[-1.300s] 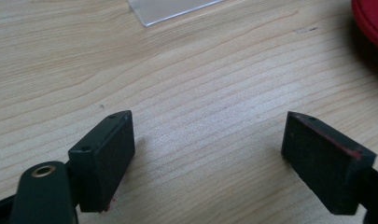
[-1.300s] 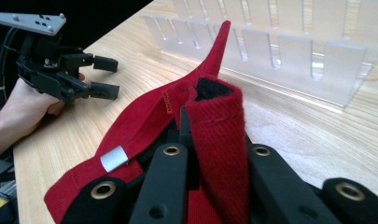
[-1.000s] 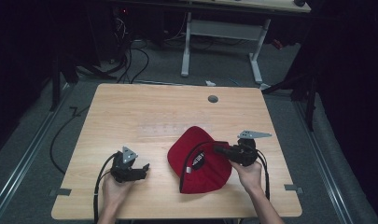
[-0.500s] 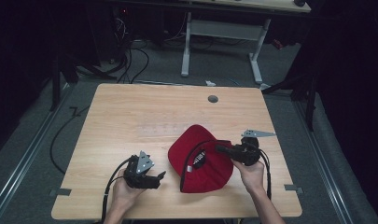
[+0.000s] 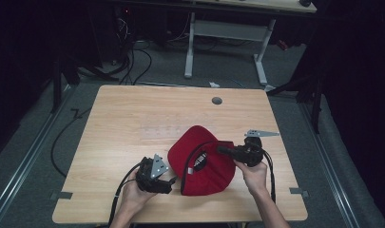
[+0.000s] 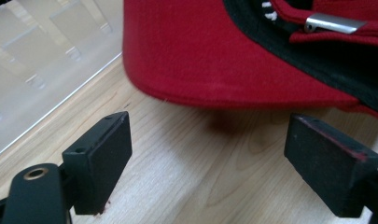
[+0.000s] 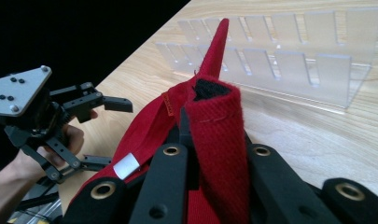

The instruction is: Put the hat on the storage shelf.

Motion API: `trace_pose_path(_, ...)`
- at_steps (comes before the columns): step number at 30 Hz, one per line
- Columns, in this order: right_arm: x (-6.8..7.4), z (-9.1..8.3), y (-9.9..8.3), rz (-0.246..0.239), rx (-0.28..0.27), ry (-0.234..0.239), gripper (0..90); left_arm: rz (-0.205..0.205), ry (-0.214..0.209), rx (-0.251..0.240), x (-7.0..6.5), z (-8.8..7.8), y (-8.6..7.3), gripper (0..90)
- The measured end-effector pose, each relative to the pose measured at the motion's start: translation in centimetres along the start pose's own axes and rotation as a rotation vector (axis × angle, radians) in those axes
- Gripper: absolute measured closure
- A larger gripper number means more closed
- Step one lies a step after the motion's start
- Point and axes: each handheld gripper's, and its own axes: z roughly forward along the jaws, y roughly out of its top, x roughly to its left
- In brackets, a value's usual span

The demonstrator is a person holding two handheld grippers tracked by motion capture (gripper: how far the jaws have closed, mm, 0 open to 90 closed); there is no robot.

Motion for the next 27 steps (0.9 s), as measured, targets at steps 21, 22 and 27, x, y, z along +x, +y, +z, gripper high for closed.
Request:
trace_pose_path(21,0.62,0.67,0.47,0.010,0.058,0.022,83.6,0.071,0.010,-0.001,-0.45,0.35,-0.02,19.5)
trace_pose_path(22,0.60,0.70,0.48,0.015,0.061,0.029,83.5,0.071,0.010,-0.001,-0.45,0.35,-0.02,19.9)
trace_pose_path(27,0.69,0.85,0.46,0.024,0.070,0.029,83.4,0.084,0.014,-0.008,-0.43,0.24,0.05,21.8)
